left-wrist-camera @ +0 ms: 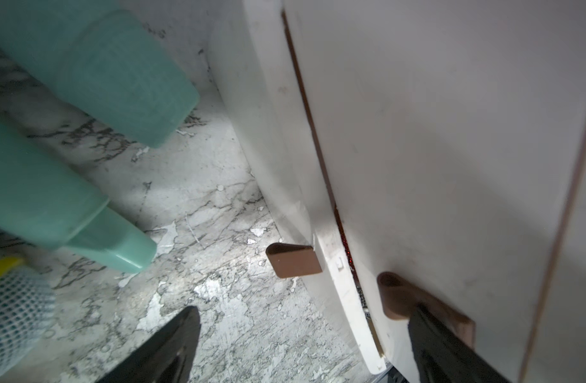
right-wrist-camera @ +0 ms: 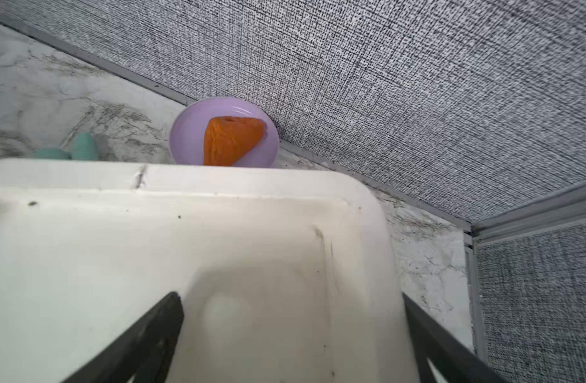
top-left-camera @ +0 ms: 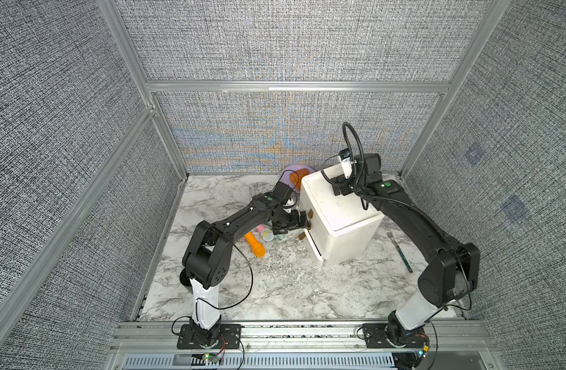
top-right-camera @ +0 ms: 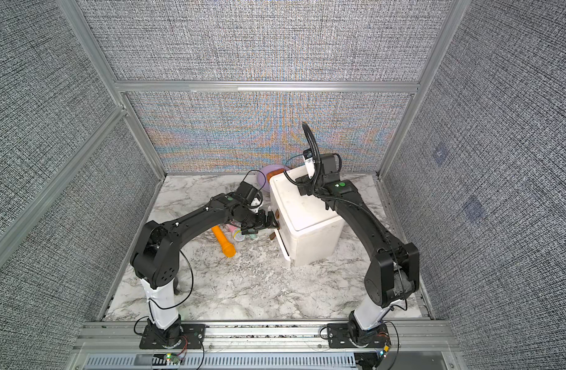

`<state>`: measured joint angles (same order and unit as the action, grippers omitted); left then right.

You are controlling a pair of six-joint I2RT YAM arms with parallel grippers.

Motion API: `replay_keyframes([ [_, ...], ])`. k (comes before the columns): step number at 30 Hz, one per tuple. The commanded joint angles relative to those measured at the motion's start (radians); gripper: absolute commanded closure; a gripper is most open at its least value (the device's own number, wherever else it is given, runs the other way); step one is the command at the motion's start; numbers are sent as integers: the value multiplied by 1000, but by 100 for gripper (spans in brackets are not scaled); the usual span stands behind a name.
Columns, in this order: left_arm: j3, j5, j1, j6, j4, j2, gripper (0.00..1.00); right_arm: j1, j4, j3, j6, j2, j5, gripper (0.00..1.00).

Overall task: Take the microphone out of the drawer
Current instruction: Close the drawer of the storage box.

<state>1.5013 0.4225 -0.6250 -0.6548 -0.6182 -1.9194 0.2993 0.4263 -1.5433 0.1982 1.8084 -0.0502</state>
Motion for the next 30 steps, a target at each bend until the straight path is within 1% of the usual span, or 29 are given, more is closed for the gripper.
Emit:
replay_keyframes([
  [1, -4, 44, -8, -6, 76, 22, 0, -22, 277, 32, -3, 10, 132, 2],
  [4, -9, 44, -17, -11, 82, 28, 0, -24, 277, 48, 31, -5, 92, 2],
  [7, -5, 47, -28, -18, 91, 25, 0, -29, 235, 53, 70, -25, 132, 2],
  [12, 9, 44, -42, -25, 97, 17, 0, -30, 221, -23, 139, -15, 189, 2],
  [16, 13, 25, -47, -34, 91, 18, 0, -33, 231, -77, 168, 5, 188, 2],
  [18, -7, 1, -47, -43, 88, 33, 0, -36, 239, -81, 180, 9, 187, 2],
  [21, -92, -25, -45, -67, 156, 88, 0, -43, 226, -54, 187, 3, 188, 2],
  [22, -117, -26, -45, -67, 180, 106, 0, -48, 223, -48, 187, 0, 190, 2],
  [25, -145, -40, -45, -53, 182, 133, 0, -65, 216, -33, 186, 0, 202, 2],
  [30, -205, -19, -45, -45, 222, 144, 2, -75, 196, -15, 185, -8, 223, 2],
])
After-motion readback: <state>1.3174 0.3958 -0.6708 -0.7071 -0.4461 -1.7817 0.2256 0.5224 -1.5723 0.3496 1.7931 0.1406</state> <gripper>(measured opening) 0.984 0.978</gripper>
